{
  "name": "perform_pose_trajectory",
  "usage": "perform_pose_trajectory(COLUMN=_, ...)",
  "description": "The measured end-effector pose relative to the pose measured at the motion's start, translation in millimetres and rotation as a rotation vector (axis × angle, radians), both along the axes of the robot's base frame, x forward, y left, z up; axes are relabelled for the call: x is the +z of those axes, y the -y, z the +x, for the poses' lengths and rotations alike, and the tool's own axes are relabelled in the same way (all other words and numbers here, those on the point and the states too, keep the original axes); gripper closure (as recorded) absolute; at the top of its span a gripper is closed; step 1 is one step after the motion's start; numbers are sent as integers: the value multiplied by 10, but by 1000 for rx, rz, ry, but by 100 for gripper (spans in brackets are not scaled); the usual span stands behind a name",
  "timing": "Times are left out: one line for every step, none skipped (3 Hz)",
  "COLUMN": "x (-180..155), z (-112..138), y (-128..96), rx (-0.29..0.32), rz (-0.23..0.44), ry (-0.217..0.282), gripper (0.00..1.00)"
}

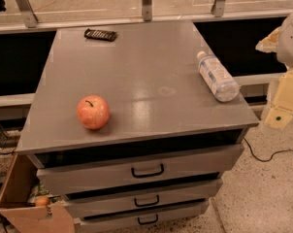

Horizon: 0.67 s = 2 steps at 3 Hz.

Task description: Place blue plastic bottle upright

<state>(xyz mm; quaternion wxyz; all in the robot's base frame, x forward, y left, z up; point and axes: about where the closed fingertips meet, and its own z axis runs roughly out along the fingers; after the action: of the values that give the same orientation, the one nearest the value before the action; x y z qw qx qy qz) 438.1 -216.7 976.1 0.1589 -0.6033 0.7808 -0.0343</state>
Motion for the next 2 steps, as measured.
perform_pose_trajectory(x=0, z=0, y=0, rx=0, rz=0, ry=0, gripper=0)
perform_pose_trajectory(x=-38, z=167, y=-10, rx=13, rz=46, ry=20, gripper=0)
